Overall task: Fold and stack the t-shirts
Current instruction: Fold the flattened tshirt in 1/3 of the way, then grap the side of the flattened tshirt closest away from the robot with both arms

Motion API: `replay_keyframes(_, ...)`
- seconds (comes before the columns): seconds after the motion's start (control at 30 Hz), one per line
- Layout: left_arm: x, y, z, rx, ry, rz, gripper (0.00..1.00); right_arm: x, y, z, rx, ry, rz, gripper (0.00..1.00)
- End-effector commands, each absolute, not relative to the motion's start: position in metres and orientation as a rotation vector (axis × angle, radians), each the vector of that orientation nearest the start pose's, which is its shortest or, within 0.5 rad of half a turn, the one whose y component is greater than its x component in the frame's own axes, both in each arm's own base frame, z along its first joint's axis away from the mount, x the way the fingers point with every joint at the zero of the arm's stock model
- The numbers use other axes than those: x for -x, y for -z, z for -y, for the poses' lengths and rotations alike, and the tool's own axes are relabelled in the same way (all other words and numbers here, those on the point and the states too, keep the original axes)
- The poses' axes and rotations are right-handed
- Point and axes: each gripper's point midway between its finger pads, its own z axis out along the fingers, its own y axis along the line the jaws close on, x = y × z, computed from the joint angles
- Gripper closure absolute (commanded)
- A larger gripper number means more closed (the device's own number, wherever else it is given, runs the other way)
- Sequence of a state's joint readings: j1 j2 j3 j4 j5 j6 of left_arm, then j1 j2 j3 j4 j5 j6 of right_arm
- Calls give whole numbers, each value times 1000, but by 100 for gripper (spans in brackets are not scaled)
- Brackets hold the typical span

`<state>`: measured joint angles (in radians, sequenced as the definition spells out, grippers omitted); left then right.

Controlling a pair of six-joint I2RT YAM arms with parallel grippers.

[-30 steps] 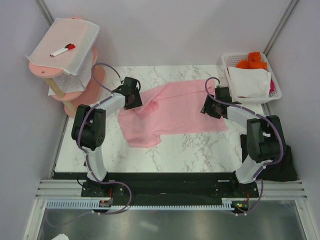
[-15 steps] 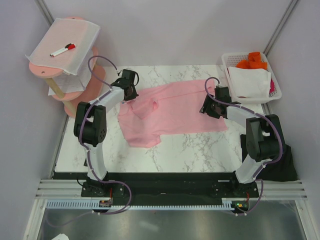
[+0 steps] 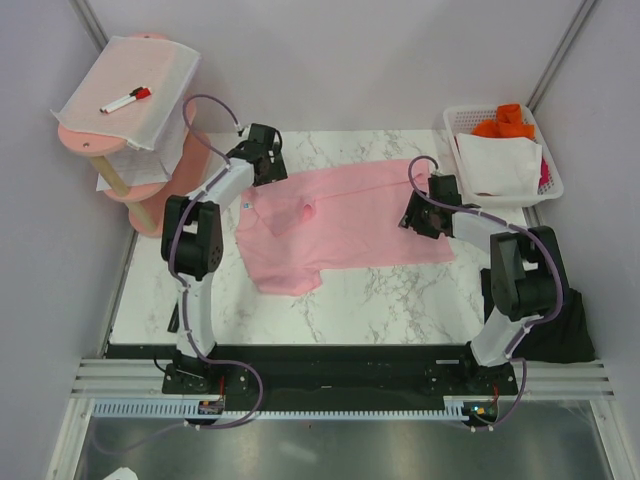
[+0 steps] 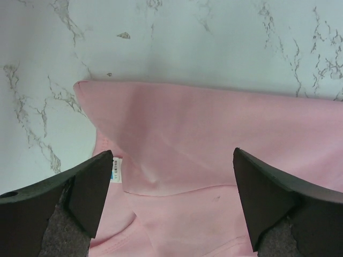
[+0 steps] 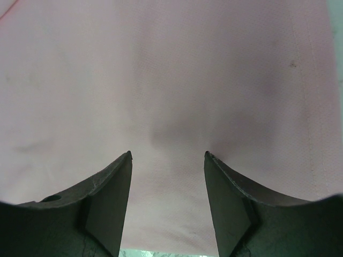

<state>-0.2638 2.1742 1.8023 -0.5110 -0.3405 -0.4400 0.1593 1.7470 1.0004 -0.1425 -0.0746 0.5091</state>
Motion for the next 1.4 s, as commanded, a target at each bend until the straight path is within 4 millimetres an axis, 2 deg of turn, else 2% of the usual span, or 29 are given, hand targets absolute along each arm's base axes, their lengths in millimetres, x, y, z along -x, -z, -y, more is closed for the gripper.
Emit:
replay_keyframes(0.0,-516,-110,89,388,-126,-2327,0,-410,-70,-91,-405,-352,-2366,37)
replay_keyframes(0.03,-508,-134,89,399,-91,-2284,0,-408,-79,-87,-411,-336,-2343,37)
replay_keyframes(0.07,-493,-119,89,390,-79,-2314,0,-406,-82,-86,-415,-333,-2334,37)
replay_keyframes(0.1,-484,-123,90,387,-53,-2309,0,-399,-81,-84,-422,-331,-2343,37)
replay_keyframes(0.13,-475,-139,89,404,-16,-2276,0,-396,-92,-79,-445,-312,-2309,37)
replay_keyframes(0.17,-454,-121,89,394,-3,-2325,0,-393,-94,-73,-469,-283,-2296,38)
replay_keyframes(0.2,-447,-121,91,393,24,-2321,0,-384,-89,-67,-493,-250,-2312,39)
replay_keyframes(0.23,-437,-119,92,394,47,-2329,0,-379,-97,-63,-528,-241,-2289,39)
replay_keyframes(0.27,-416,-113,93,385,68,-2352,0,-375,-98,-54,-562,-193,-2279,40)
replay_keyframes(0.3,-407,-110,92,389,78,-2359,1,-363,-92,-46,-596,-156,-2303,41)
replay_keyframes(0.33,-397,-109,94,402,104,-2362,1,-358,-98,-41,-618,-145,-2288,41)
replay_keyframes(0.37,-377,-101,96,398,144,-2390,1,-353,-97,-35,-657,-118,-2283,42)
replay_keyframes(0.4,-367,-100,99,395,172,-2394,1,-340,-89,-29,-689,-95,-2311,42)
replay_keyframes(0.43,-357,-99,107,390,216,-2397,1,-334,-91,-25,-706,-86,-2306,43)
replay_keyframes(0.47,-340,-85,107,393,211,-2430,2,-324,-86,-20,-739,-61,-2332,43)
replay_keyframes(0.5,-332,-95,109,392,240,-2395,2,-315,-80,-13,-765,-32,-2343,44)
replay_keyframes(0.53,-316,-85,114,389,249,-2419,2,-309,-77,-10,-779,-20,-2351,44)
replay_keyframes(0.6,-304,-92,119,380,278,-2389,2,-294,-65,-5,-818,8,-2388,45)
replay_keyframes(0.63,-292,-85,123,365,281,-2407,2,-289,-62,-4,-834,17,-2400,46)
replay_keyframes(0.67,-286,-84,125,357,290,-2409,2,-280,-54,-2,-849,29,-2424,46)
replay_keyframes(0.8,-265,-77,129,353,296,-2429,2,-275,-40,-2,-890,17,-2442,47)
replay_keyframes(1.03,-241,-53,124,386,263,-2465,2,-301,-36,7,-918,32,-2348,48)
replay_keyframes(1.17,-237,-48,123,396,252,-2469,2,-321,-26,-3,-928,-46,-2356,49)
replay_keyframes(1.2,-236,-47,122,400,246,-2470,2,-322,-18,-5,-935,-53,-2374,51)
replay_keyframes(1.23,-236,-46,123,397,245,-2469,2,-324,-16,-6,-941,-68,-2374,76)
replay_keyframes(1.27,-235,-44,123,400,241,-2472,3,-327,-10,-11,-937,-93,-2383,92)
replay_keyframes(1.3,-236,-43,124,400,248,-2464,4,-328,-8,-13,-938,-108,-2385,100)
replay_keyframes(1.37,-235,-39,125,407,243,-2470,7,-331,-4,-16,-937,-136,-2389,100)
